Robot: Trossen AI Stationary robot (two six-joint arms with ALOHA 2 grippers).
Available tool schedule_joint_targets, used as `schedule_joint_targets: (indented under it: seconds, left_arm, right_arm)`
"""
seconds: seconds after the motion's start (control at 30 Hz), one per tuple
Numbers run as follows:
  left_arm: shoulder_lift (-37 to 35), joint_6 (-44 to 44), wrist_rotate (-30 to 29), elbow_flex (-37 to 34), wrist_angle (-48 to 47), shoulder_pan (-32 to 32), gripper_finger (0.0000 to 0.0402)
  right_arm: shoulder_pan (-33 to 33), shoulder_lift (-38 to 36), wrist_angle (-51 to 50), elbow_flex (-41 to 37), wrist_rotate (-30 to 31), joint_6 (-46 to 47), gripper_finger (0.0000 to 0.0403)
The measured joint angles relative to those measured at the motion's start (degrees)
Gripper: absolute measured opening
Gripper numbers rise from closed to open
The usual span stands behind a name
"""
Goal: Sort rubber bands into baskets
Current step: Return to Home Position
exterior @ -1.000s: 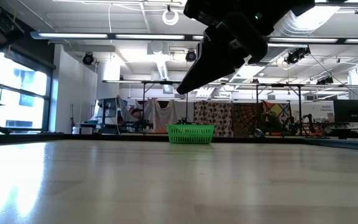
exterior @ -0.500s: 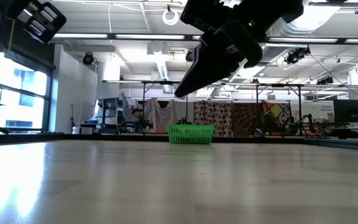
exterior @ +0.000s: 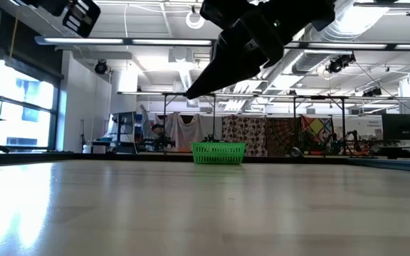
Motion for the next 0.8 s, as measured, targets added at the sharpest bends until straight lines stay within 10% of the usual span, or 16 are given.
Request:
schedule_joint_targets:
  seconds: [0.47, 0.8]
  left_arm:
    - [0.9, 2.3, 0.8, -10.5, 20.6, 2.9, 0.0]
    - [-3.9, 4.5, 3.3, -11.0, 18.9, 5.7, 0.0]
  right_arm:
    - [-1.4, 0.0, 5.8, -0.6, -1.2, -1.3, 0.0]
    - [-2.4, -6.3, 25.9, -17.6, -6.1, 2.7, 0.0]
